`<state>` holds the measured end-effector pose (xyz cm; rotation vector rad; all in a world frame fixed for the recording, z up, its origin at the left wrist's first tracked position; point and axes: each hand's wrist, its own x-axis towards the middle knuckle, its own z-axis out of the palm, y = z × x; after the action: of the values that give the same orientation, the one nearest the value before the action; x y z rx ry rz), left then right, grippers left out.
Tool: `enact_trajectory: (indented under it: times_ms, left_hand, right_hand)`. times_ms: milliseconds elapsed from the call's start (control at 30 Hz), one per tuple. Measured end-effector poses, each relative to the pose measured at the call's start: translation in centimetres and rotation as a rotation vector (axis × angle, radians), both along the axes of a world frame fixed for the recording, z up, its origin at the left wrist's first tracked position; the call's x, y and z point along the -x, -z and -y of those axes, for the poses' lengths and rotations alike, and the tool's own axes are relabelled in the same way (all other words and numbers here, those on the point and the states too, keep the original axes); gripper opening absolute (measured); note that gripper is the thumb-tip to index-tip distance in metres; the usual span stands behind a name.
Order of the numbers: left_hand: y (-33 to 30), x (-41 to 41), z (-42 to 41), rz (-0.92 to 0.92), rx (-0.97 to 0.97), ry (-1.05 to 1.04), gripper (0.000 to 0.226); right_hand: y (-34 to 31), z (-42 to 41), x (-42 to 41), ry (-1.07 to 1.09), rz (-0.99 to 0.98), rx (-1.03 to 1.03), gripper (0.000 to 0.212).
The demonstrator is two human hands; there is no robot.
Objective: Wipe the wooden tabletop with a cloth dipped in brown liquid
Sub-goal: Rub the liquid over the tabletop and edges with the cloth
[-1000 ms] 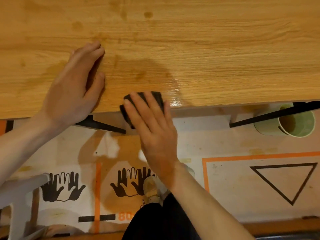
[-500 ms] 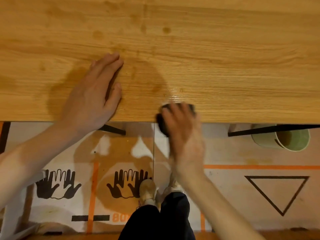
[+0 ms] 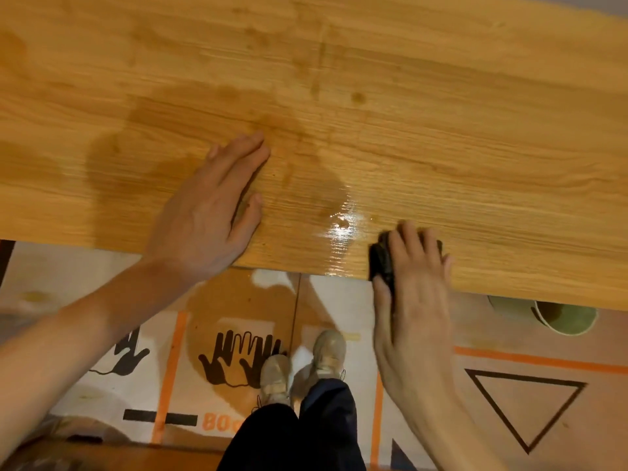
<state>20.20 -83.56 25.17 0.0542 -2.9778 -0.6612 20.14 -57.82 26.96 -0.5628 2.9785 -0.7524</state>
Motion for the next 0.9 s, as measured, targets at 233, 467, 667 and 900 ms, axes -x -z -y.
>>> enact_trajectory:
  times_ms: [233,467,667,900]
  left_hand:
    - [-0.1,0.0,-0.1,-0.036,-0.063,-0.019,0.051]
    - [0.5,0.1,0.0,-0.12,-0.021,-0.048,0.051]
    - [-0.2,0.2,0.0,0.004,-0.097,-0.088,0.06]
    - [-0.3,0.2,-0.3,-0.01,-0.113,-0.108,0.057]
  right_hand:
    - [0.7,4.6,1.5,-0.401,0.011,-0.004,0.046]
    - [-1.1,-5.3,6.4,-0.039,0.135,-0.037,0.052]
    - [0.6,5.2,5.2,-0.359,0.037,0.02,0.042]
    - [2.2,8.5,8.6,-0.286,-0.075,-0.038,0.044]
